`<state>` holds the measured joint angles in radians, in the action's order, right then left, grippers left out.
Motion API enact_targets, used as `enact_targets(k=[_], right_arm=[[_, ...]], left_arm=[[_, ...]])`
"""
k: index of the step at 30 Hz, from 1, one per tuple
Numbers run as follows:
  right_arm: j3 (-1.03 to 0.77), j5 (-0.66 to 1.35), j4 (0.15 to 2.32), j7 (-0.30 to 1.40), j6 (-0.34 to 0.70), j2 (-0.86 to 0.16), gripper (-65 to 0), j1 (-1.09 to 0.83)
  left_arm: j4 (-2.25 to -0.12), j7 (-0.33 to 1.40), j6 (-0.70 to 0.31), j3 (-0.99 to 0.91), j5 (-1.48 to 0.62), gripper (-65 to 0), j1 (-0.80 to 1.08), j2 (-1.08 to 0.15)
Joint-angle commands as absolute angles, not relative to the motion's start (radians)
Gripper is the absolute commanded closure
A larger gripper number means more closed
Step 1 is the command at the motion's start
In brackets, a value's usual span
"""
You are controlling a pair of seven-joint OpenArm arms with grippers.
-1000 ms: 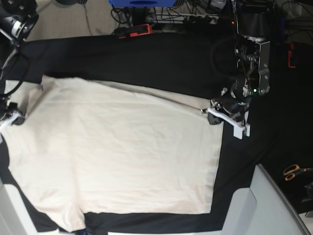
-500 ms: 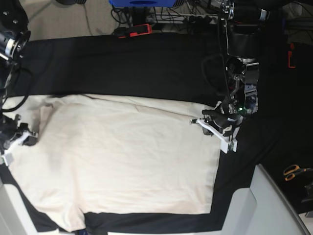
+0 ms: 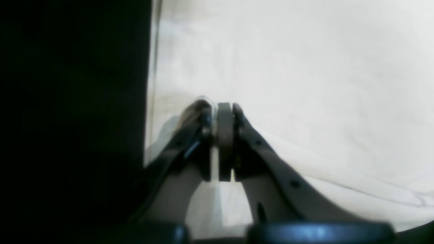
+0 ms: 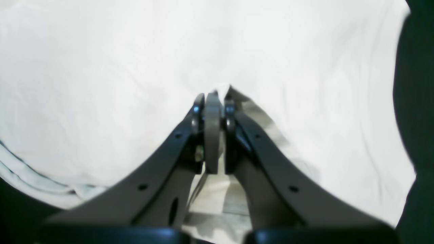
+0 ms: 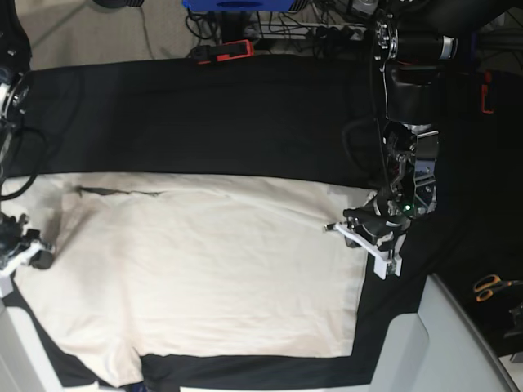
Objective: Fold the T-shirt properly
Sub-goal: 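Lift the shoulder corners and pull them toward the hem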
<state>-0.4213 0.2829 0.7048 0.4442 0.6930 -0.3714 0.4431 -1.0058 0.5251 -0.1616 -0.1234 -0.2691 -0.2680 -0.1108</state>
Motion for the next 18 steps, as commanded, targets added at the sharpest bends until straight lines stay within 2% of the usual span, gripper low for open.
enact_targets(k=[1, 10, 18], right_arm=[[-0.426, 0.3, 0.719, 0.415, 0.698, -0.397, -0.8, 0.473], [-0.427, 0.3, 0.699, 0.369, 0.698, -0.4, -0.8, 0.493], [-0.427, 0.3, 0.697, 0.321, 0.698, -0.395, -0.8, 0.492]], left_arm=[[-1.023, 0.484, -0.165, -0.125, -0.275, 0.0, -0.291, -0.117], [-0.924, 0.386, -0.165, -0.125, -0.275, 0.0, -0.329, -0.125], [-0.926, 0.357, -0.163, -0.134, -0.275, 0.0, -0.334, -0.124]])
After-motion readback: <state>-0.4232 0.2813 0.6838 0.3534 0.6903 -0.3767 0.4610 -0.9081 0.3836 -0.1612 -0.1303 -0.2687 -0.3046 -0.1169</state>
